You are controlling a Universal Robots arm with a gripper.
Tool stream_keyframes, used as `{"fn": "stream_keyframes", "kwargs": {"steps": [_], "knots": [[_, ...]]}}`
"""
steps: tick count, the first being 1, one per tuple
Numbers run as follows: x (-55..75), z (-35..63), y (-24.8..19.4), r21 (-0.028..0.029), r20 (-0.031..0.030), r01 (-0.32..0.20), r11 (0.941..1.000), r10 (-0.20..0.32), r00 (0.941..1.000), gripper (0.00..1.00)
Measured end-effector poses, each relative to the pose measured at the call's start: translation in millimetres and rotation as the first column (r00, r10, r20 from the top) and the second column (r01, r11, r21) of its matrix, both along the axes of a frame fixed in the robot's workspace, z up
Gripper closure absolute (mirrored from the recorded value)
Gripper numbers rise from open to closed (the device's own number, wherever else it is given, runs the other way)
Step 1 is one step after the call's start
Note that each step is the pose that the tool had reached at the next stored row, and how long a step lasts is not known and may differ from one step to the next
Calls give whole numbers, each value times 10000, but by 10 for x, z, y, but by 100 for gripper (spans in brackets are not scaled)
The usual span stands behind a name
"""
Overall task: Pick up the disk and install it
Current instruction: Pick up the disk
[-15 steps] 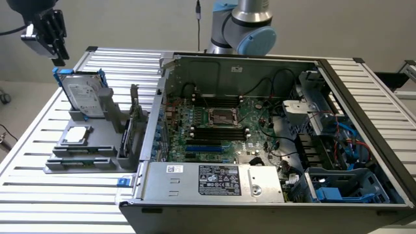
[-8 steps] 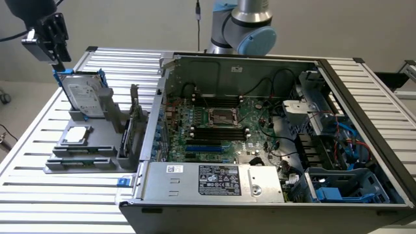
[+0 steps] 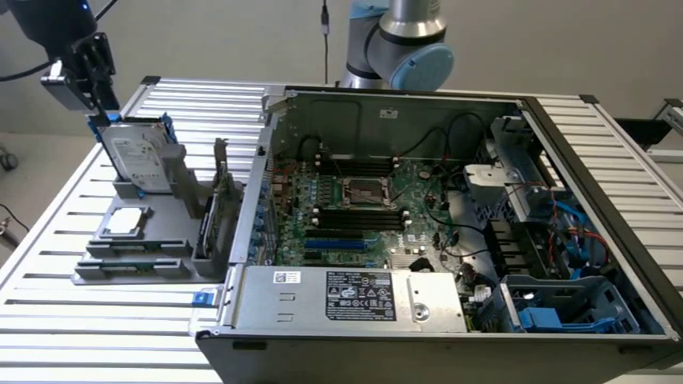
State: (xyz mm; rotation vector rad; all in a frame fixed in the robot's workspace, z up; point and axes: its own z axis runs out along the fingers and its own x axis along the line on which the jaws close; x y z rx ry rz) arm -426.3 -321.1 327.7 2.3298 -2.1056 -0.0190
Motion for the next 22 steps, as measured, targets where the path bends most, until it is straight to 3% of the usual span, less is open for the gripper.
{"fn": "stream_keyframes", "kwargs": {"steps": [22], "knots": [[-9,-394,-37,15,81,-1,10000,0,10000,51]]}}
